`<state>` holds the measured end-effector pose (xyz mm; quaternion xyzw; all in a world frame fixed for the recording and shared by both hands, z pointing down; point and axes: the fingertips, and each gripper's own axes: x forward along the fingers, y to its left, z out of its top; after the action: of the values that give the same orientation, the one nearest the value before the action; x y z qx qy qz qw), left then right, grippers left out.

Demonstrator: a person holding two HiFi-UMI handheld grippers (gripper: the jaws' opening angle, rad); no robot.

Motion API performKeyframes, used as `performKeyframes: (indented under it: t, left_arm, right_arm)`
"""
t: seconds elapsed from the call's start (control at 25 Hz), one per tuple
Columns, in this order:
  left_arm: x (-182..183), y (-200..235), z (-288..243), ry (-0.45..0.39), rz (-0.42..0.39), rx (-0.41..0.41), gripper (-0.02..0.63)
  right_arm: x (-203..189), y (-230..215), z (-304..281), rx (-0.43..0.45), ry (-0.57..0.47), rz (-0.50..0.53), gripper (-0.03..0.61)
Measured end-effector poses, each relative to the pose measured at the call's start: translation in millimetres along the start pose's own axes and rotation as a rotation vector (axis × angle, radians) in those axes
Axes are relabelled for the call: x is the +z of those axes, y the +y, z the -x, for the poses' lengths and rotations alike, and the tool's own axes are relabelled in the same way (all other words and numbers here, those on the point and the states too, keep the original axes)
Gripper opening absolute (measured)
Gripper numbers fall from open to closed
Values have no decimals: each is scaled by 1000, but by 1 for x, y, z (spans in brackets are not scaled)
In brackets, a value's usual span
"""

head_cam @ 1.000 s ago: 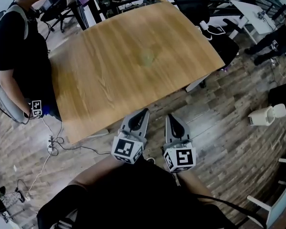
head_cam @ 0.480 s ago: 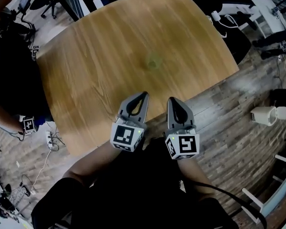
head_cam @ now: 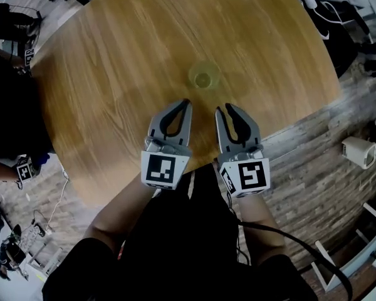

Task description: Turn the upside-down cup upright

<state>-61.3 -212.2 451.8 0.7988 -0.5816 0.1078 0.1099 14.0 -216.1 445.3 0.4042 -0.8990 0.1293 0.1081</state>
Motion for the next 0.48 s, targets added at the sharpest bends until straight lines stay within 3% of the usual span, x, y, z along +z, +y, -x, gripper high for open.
performKeyframes:
  t: [0.08,0.16,0.48]
  left_arm:
    - [-6,11,-10,1,-53,30,9]
    - [-15,18,-16,17,-102,49,9]
    - [-51,35,-28,73,-90,75,9]
  right_arm:
    - [-12,-2,-17,52,28,12,166]
    - [-22,-4,-30,93,50,34,218]
    - [-27,-9,-77,139,40,108,314]
